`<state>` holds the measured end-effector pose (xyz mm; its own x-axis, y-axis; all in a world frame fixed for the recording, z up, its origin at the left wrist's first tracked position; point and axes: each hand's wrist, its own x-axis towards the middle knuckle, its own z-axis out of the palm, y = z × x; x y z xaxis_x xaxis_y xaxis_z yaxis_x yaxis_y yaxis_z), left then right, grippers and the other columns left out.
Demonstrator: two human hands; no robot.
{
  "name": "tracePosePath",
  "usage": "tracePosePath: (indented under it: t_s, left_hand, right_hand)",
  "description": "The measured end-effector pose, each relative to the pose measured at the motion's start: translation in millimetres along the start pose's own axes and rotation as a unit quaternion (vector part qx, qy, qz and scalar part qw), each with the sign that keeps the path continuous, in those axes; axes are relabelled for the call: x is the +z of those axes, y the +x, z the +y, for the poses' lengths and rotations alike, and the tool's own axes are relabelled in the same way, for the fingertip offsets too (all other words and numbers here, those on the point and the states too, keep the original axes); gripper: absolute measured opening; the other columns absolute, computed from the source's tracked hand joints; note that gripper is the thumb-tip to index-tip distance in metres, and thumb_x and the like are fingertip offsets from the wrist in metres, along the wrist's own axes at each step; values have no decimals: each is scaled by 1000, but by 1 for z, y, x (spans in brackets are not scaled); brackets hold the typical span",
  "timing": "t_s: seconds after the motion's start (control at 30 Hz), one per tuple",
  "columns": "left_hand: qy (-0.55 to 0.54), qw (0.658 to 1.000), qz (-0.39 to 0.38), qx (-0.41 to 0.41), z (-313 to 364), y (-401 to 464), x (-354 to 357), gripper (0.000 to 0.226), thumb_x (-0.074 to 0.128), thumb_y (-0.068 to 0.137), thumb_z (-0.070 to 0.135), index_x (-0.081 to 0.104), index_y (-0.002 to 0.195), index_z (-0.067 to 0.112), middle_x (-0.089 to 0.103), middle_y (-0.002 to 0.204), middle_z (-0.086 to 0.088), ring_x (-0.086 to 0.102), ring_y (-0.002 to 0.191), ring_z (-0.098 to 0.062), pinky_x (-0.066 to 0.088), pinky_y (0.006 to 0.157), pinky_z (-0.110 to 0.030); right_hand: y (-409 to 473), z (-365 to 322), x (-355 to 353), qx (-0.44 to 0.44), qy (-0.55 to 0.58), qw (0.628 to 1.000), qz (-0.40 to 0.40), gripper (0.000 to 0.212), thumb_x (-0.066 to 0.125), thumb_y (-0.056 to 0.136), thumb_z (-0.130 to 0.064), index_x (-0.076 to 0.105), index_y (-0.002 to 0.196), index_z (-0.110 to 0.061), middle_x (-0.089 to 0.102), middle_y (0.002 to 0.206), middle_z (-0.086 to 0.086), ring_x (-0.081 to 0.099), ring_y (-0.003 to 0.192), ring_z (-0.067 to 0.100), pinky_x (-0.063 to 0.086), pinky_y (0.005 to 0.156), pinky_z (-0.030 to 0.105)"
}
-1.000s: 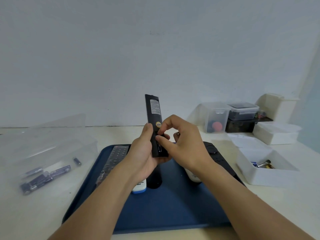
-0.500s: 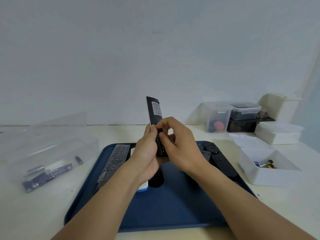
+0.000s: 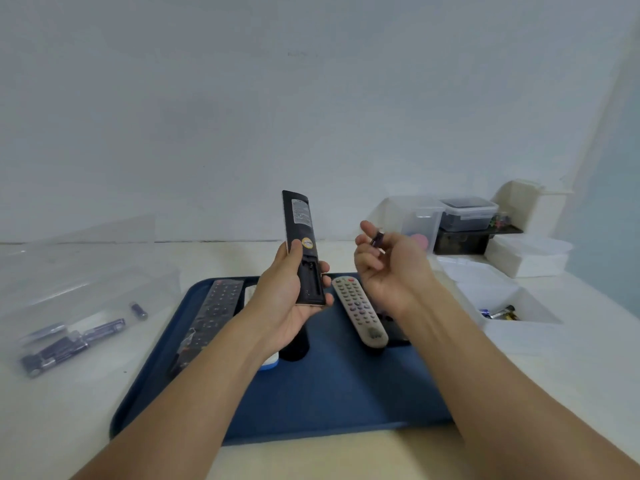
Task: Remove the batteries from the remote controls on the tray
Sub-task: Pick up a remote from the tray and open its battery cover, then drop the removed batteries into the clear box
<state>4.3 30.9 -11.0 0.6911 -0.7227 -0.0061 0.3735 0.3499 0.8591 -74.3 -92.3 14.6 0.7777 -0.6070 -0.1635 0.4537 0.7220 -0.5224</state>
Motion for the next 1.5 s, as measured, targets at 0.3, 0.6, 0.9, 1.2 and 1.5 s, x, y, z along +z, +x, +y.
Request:
tracePosePath:
  t_s: [0.3, 0.6, 0.9, 1.2, 1.5]
  left_hand:
    - [54, 994, -91, -21, -19, -12, 17, 20, 41, 108, 33, 57, 113, 21, 64, 79, -11, 55, 63, -20, 46, 52, -31]
    - [85, 993, -83, -1, -21, -15, 20, 21, 42, 108, 34, 57, 121, 27, 62, 80, -9, 54, 60, -18, 44, 51, -29]
    - [166, 958, 145, 182, 71, -34, -57, 9, 71, 94, 25, 67, 94, 17, 54, 67, 0, 47, 56, -14, 40, 50, -29]
    - [327, 829, 369, 264, 119, -98, -210, 25, 77, 82, 9, 70, 99, 27, 63, 72, 0, 57, 59, -18, 56, 64, -30]
    - [364, 791, 384, 306, 119, -99, -229, 56, 65, 74, -18, 65, 108, 26, 74, 91, 12, 60, 70, -10, 51, 59, -14]
  right_hand:
    - [-31, -115, -55, -263, -503, 803, 182, 17, 52, 99, -7, 66, 89, -7, 43, 63, 5, 34, 43, 12, 26, 36, 18]
    - [-65, -134, -63, -330, -758, 536, 172, 34, 52, 98, -25, 73, 81, -3, 73, 80, 11, 69, 82, 28, 54, 79, 40]
    - [-54, 42, 69, -254, -758, 550, -241, 20, 58, 94, -12, 78, 98, -14, 77, 93, -2, 70, 89, 11, 55, 85, 29]
    - [2, 196, 135, -218, -819, 390, -359, 32, 43, 105, -15, 68, 124, -11, 66, 131, 6, 60, 118, 24, 44, 103, 35]
    - [26, 211, 127, -188, -816, 464, -289, 13, 67, 89, -10, 78, 93, -4, 78, 94, 8, 72, 85, 10, 55, 80, 28]
